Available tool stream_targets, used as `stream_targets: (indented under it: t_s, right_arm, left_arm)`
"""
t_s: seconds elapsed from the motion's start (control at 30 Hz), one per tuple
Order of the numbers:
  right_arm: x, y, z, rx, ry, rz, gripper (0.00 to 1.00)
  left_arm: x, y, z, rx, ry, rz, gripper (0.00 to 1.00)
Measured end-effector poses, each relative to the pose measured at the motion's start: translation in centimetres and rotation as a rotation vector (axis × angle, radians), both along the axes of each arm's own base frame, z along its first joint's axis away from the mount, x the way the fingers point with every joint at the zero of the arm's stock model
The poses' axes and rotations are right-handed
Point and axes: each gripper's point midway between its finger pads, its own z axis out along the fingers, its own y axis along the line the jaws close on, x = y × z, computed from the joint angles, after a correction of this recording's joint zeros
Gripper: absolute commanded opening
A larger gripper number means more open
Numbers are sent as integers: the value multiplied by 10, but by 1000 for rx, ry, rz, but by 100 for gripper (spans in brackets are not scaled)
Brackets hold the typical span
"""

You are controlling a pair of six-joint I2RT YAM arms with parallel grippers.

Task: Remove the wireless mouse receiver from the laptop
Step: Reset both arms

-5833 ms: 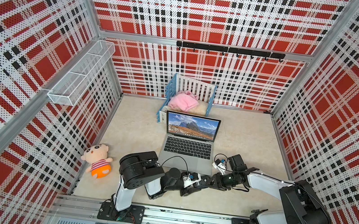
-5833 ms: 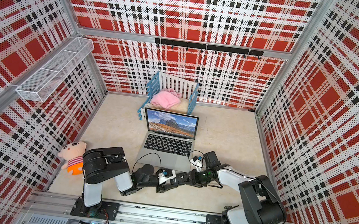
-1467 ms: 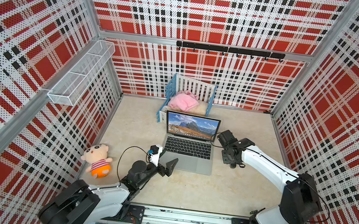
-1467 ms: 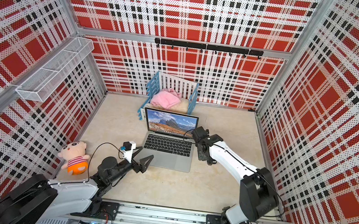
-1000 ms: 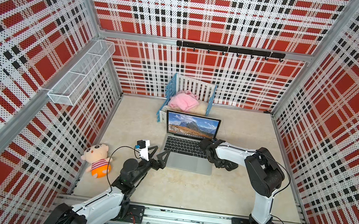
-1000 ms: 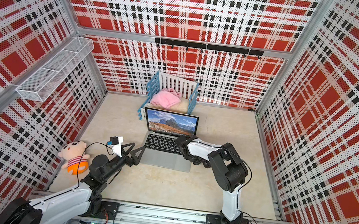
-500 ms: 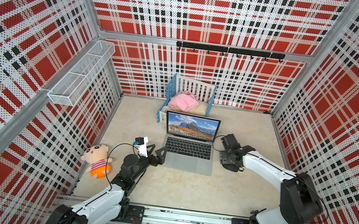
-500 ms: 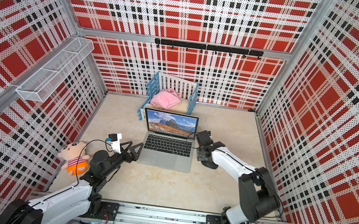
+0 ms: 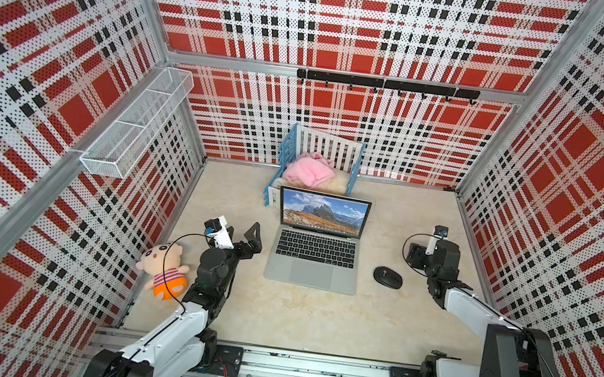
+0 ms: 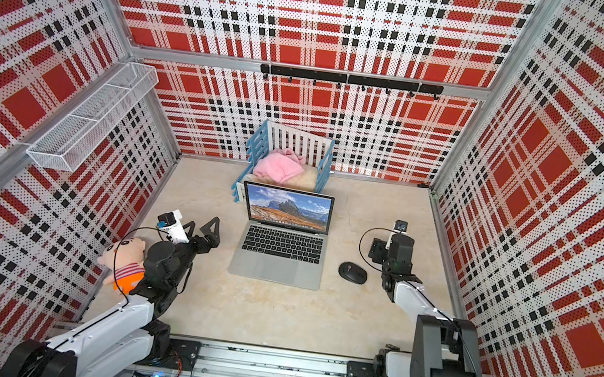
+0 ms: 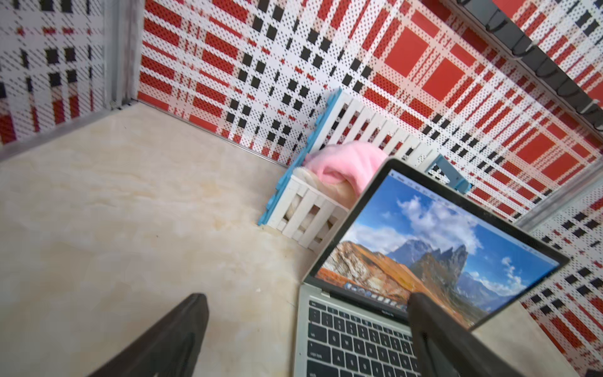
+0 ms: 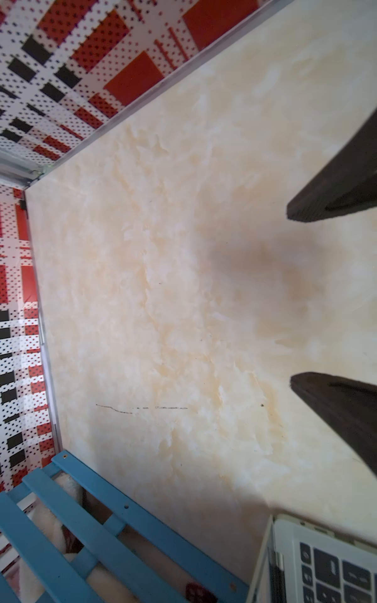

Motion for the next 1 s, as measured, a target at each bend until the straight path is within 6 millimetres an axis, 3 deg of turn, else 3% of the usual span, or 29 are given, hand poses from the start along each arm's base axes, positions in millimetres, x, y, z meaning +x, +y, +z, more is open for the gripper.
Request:
stream_targets:
  t_s: [0.13, 0.3, 0.53, 0.77, 0.8, 0.83, 1.0]
  right_arm:
    - [5, -1, -12, -20, -71, 22, 78]
    - [6, 1, -3, -39, -194, 43, 78]
    - [3, 4, 1, -55, -274, 64, 79]
    - [7, 7, 12, -71, -315, 82, 85]
    - [7, 6, 12, -71, -315, 82, 89]
    - [7, 7, 12, -72, -314, 83, 100]
    - [7, 8, 12, -79, -315, 85, 100]
  left_arm:
    - [10, 28, 12, 65, -31, 94, 98]
    - [16, 47, 6, 206, -37, 154, 98]
    - [26, 53, -41, 341, 26, 147, 97]
    - [39, 47, -67, 401, 39, 105, 98]
    - [42, 48, -66, 401, 38, 106, 99]
    - [45, 48, -63, 400, 28, 110, 99]
    - [54, 54, -44, 397, -21, 152, 99]
